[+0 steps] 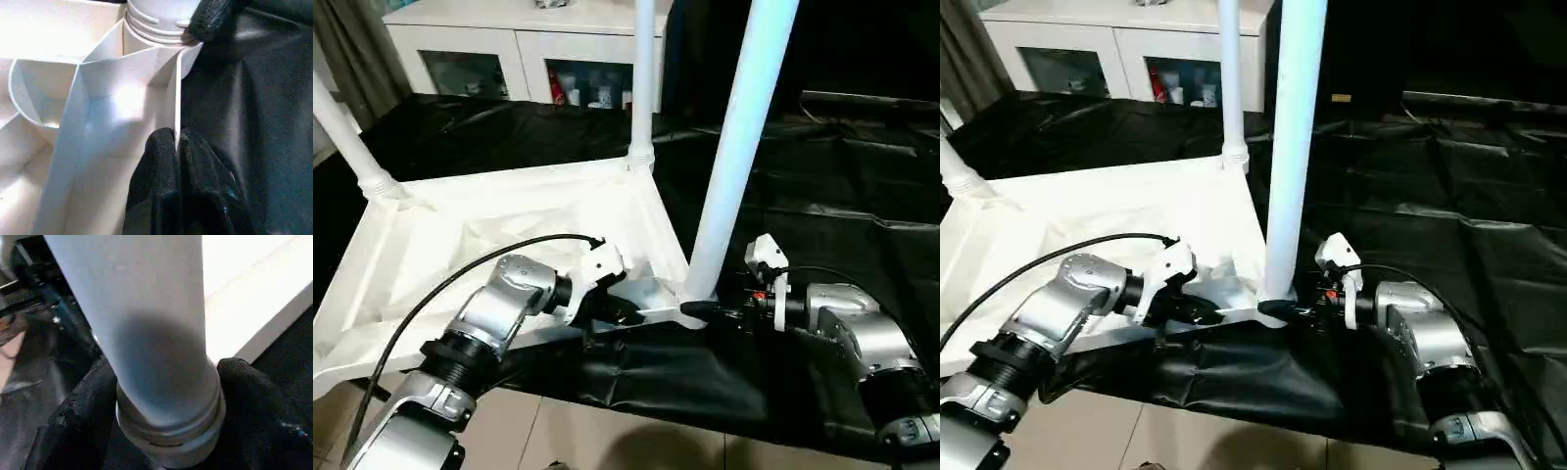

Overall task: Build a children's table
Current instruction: Rotate leg to tighten

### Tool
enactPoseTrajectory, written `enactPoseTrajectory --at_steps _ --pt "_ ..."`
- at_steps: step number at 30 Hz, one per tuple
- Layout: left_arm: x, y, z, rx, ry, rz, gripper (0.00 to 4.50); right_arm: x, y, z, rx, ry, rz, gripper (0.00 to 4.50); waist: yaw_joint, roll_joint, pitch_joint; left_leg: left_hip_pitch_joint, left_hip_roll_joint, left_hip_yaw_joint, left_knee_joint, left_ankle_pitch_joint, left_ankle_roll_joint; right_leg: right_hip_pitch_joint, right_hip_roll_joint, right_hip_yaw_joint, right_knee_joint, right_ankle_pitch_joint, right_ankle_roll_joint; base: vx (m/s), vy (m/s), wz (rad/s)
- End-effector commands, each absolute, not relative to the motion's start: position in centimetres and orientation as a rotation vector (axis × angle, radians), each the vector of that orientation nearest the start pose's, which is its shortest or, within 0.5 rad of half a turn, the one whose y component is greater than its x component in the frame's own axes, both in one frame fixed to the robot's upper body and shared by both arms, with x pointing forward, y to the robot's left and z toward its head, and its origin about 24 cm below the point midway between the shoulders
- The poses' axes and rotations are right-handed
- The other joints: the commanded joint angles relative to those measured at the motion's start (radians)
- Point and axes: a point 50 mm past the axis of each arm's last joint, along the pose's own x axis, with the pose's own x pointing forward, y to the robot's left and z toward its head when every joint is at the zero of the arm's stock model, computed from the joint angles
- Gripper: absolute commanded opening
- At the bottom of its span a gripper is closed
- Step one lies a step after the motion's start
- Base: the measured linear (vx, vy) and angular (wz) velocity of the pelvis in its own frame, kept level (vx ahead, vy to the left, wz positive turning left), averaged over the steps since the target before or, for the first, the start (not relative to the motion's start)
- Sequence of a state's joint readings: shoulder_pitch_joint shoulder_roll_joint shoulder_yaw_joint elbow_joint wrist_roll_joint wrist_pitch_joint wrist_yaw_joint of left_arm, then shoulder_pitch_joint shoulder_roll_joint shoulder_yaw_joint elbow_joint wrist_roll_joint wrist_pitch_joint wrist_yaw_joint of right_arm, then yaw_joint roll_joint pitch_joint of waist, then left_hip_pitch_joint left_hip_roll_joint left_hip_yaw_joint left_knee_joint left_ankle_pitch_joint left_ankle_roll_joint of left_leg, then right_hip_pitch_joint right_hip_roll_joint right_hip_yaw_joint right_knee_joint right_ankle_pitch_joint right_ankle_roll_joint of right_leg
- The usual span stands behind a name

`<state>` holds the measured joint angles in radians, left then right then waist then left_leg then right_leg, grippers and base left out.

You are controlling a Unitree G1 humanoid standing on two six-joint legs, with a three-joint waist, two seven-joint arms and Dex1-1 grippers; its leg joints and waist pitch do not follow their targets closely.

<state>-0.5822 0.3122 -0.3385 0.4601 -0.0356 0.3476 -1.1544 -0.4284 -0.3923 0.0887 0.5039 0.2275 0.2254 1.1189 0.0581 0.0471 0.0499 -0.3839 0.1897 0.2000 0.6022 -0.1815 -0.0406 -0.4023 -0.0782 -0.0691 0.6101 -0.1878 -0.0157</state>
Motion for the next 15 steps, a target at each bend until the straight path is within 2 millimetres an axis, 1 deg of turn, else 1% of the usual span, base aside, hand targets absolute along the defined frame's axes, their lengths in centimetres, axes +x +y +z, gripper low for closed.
enactPoseTrajectory --at_steps 1,2,3,4,5,6,7,8,9,10,11,12,13,14,15 --pt "31.6 9.1 6.4 0.286 0.462 -1.324 0.0 29.7 -16.1 2.4 0.039 0.442 1.055 2.96 -0.001 -0.015 -0.062 0.019 0.042 -0.023 -0.07 -0.208 0.055 0.045 -0.069 0.045 -0.087 -0.269 -0.217 0.0 0.0 0.0" --pt "31.7 9.1 6.4 0.289 0.461 -1.311 0.0 29.8 -16.1 2.3 0.034 0.442 1.034 2.96 -0.001 -0.015 -0.061 0.018 0.042 -0.025 -0.072 -0.214 0.051 0.046 -0.07 0.044 -0.089 -0.288 -0.209 0.0 0.0 0.0" --pt "32.2 8.8 6.4 0.287 0.451 -1.263 0.0 30.3 -16.0 1.8 0.021 0.438 0.942 2.96 -0.003 -0.016 -0.06 0.016 0.042 -0.026 -0.073 -0.22 0.048 0.046 -0.071 0.044 -0.089 -0.297 -0.204 0.0 0.0 0.0" --pt "32.8 8.5 6.5 0.288 0.438 -1.205 0.0 30.8 -15.9 1.3 0.016 0.436 0.842 2.89 -0.009 -0.012 -0.058 0.02 0.041 -0.024 -0.073 -0.234 0.037 0.037 -0.07 0.045 -0.095 -0.323 -0.2 0.0 0.0 0.0" --pt "33.2 8.3 6.5 0.283 0.429 -1.169 0.0 31.1 -15.7 1.1 0.018 0.434 0.781 2.79 -0.011 -0.015 -0.059 0.022 0.039 -0.028 -0.076 -0.25 0.022 0.042 -0.071 0.042 -0.097 -0.355 -0.191 0.0 0.0 0.0" --pt "33.8 7.9 6.7 0.276 0.412 -1.105 0.0 31.5 -15.4 0.7 0.028 0.434 0.683 2.79 -0.015 -0.014 -0.058 0.02 0.038 -0.028 -0.076 -0.255 0.018 0.041 -0.07 0.041 -0.096 -0.364 -0.187 0.0 0.0 0.0" --pt "34.3 7.5 6.8 0.261 0.4 -1.047 0.0 31.8 -14.9 0.4 0.048 0.437 0.611 2.71 -0.02 -0.01 -0.057 0.027 0.039 -0.028 -0.077 -0.273 0.005 0.034 -0.069 0.043 -0.101 -0.375 -0.183 0.0 0.0 0.0" --pt "34.6 7.2 6.9 0.253 0.393 -1.022 0.0 31.9 -14.3 0.3 0.06 0.434 0.58 2.71 -0.024 -0.013 -0.058 0.026 0.037 -0.03 -0.077 -0.28 0.001 0.037 -0.07 0.042 -0.101 -0.377 -0.181 0.0 0.0 0.0" --pt "34.8 6.9 6.9 0.251 0.387 -1.001 0.0 32.0 -13.6 0.2 0.064 0.429 0.56 2.7 -0.024 -0.014 -0.06 0.023 0.036 -0.031 -0.078 -0.276 0.003 0.04 -0.069 0.041 -0.1 -0.371 -0.179 0.0 0.0 0.0" --pt "35.0 6.6 7.0 0.248 0.38 -0.979 0.0 32.1 -13.0 0.2 0.066 0.428 0.546 2.69 -0.025 -0.014 -0.06 0.022 0.036 -0.029 -0.077 -0.268 0.011 0.039 -0.07 0.044 -0.102 -0.357 -0.176 0.0 0.0 0.0" --pt "35.2 6.4 7.1 0.242 0.376 -0.966 0.0 32.1 -12.2 0.2 0.066 0.427 0.556 2.69 -0.025 -0.013 -0.061 0.02 0.036 -0.029 -0.076 -0.263 0.019 0.041 -0.07 0.044 -0.1 -0.341 -0.179 0.0 0.0 0.0" --pt "35.3 6.2 7.1 0.237 0.373 -0.957 0.0 32.0 -11.6 0.2 0.066 0.427 0.564 2.69 -0.024 -0.015 -0.061 0.019 0.035 -0.028 -0.075 -0.256 0.023 0.041 -0.069 0.044 -0.1 -0.332 -0.179 0.0 0.0 0.0" --pt "35.3 6.0 7.2 0.238 0.369 -0.963 0.0 32.0 -10.9 0.3 0.05 0.416 0.586 2.69 -0.022 -0.015 -0.062 0.019 0.035 -0.028 -0.075 -0.247 0.031 0.041 -0.07 0.045 -0.099 -0.318 -0.182 0.0 0.0 0.0" --pt "35.2 5.8 7.2 0.236 0.366 -0.973 0.0 32.1 -10.5 0.4 0.053 0.404 0.6 2.69 -0.022 -0.017 -0.063 0.017 0.036 -0.028 -0.076 -0.239 0.037 0.044 -0.07 0.044 -0.096 -0.303 -0.186 0.0 0.0 0.0" --pt "35.1 5.5 7.2 0.233 0.361 -0.994 0.0 32.1 -9.8 0.7 0.058 0.382 0.625 2.69 -0.021 -0.016 -0.063 0.016 0.036 -0.027 -0.075 -0.236 0.04 0.044 -0.071 0.044 -0.096 -0.298 -0.189 0.0 0.0 0.0"
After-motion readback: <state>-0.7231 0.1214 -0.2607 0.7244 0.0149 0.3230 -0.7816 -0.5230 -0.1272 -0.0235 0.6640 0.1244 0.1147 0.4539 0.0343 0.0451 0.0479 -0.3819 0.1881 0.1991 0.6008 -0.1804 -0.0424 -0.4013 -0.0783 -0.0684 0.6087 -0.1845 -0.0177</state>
